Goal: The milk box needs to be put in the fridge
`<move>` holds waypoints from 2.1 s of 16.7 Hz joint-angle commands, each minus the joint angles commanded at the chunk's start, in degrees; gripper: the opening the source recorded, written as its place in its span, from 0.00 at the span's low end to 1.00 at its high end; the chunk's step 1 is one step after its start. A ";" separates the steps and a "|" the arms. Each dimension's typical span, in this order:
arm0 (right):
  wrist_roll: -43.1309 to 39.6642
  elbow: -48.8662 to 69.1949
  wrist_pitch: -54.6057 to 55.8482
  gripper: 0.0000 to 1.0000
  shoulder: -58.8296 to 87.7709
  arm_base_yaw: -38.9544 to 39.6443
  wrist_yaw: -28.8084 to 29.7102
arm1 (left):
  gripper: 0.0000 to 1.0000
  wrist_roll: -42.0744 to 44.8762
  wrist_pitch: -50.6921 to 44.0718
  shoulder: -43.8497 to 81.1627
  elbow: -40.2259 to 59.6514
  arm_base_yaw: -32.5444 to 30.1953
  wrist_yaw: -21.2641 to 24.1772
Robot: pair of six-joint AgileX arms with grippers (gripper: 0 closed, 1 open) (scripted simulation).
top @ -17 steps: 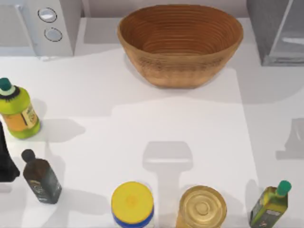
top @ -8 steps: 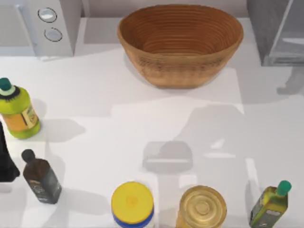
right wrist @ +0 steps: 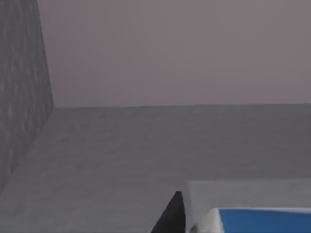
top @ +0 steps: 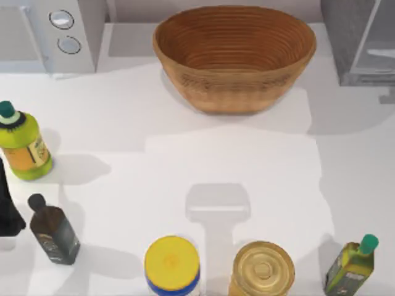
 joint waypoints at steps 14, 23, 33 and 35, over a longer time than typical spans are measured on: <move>-0.19 9.31 0.55 0.00 10.76 -0.13 -0.52 | 1.00 0.00 0.00 0.00 0.00 0.00 0.00; -0.06 36.06 -13.40 0.00 20.29 1.85 1.92 | 1.00 0.00 0.00 0.00 0.00 0.00 0.00; -0.25 40.27 -16.46 0.23 21.75 2.75 2.13 | 1.00 0.00 0.00 0.00 0.00 0.00 0.00; -0.25 40.27 -16.46 0.38 21.75 2.75 2.13 | 1.00 0.00 0.00 0.00 0.00 0.00 0.00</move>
